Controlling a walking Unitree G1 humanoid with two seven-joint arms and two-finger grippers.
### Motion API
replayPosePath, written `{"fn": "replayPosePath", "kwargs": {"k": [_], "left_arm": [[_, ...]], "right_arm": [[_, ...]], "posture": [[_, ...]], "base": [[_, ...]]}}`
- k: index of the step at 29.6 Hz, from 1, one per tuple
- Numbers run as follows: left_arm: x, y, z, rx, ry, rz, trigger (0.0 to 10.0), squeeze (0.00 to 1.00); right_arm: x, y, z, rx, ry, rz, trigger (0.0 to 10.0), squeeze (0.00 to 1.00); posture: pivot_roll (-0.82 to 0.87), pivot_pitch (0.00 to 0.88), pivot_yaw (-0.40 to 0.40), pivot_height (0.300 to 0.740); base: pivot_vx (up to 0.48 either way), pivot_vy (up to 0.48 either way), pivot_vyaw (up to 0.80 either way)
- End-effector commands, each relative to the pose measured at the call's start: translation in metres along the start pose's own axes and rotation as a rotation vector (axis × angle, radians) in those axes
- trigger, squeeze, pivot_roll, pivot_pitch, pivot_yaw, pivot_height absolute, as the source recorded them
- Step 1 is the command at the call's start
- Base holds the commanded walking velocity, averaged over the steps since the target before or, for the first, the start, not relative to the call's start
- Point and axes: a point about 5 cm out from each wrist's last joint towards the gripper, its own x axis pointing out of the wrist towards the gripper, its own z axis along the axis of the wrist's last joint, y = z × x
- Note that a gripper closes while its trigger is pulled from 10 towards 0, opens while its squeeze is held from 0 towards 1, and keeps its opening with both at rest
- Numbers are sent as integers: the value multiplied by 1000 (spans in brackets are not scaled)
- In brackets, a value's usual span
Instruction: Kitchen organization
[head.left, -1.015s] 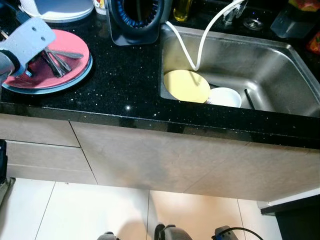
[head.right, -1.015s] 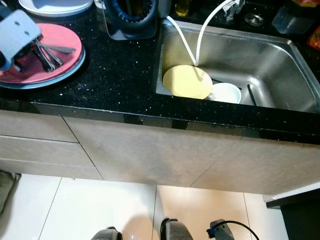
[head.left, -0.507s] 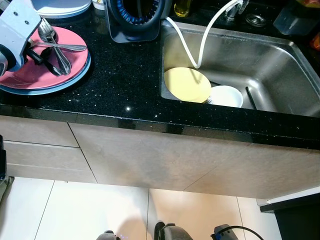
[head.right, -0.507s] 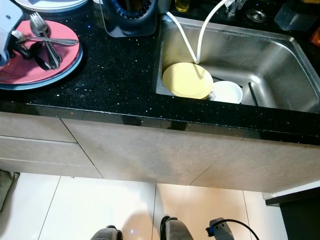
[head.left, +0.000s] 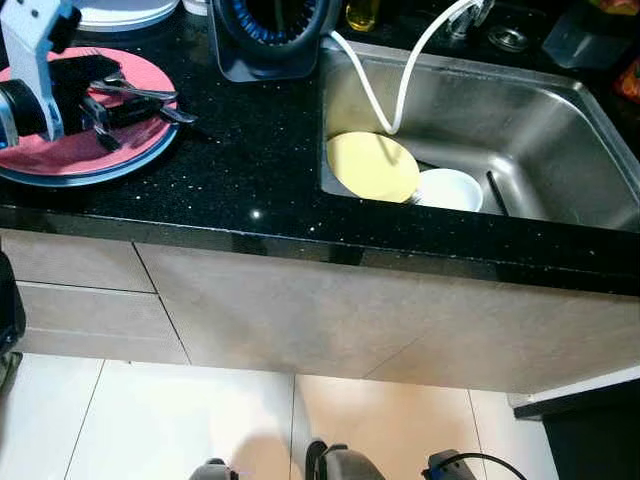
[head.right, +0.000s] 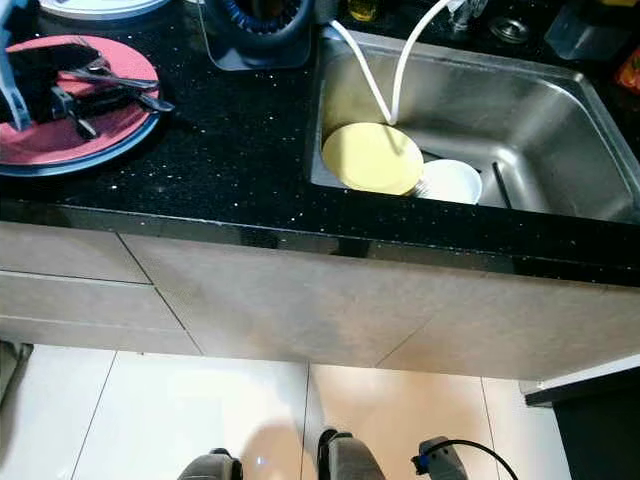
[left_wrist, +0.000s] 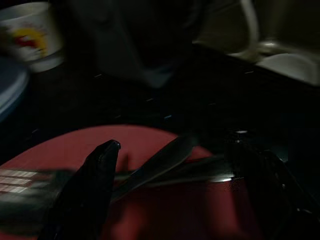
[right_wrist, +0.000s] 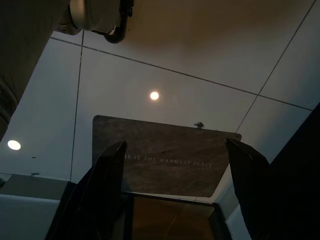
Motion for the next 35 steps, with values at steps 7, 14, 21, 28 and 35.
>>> {"fn": "replayPosePath", "kwargs": {"k": [7,14,21,28,35], "left_arm": [[-1,2,-2,172,139,49,10000,0],[-7,21,3,303,171,397,10000,0],[-9,24,-5,272,176,501,10000,0],[-9,15,-47,151,351,502,10000,0],[-19,12,-69,35,497,484,10000,0]], "right_arm": [[-1,1,-10,-1,36,-1,10000,0],[-1,1,-9,-8,35,-2,10000,0],[-1,2,-10,0,33,-5,10000,0],[-1,1,-13,8,38,-11,10000,0],[-2,-1,-14,3,40,-18,10000,0]], "posture": [[7,202,-118,740],[5,198,-114,740],[-6,201,-105,740],[-13,202,-104,740],[-9,203,-105,740]], "base": [[0,0,0],[0,0,0],[0,0,0],[0,0,0],[0,0,0]]}}
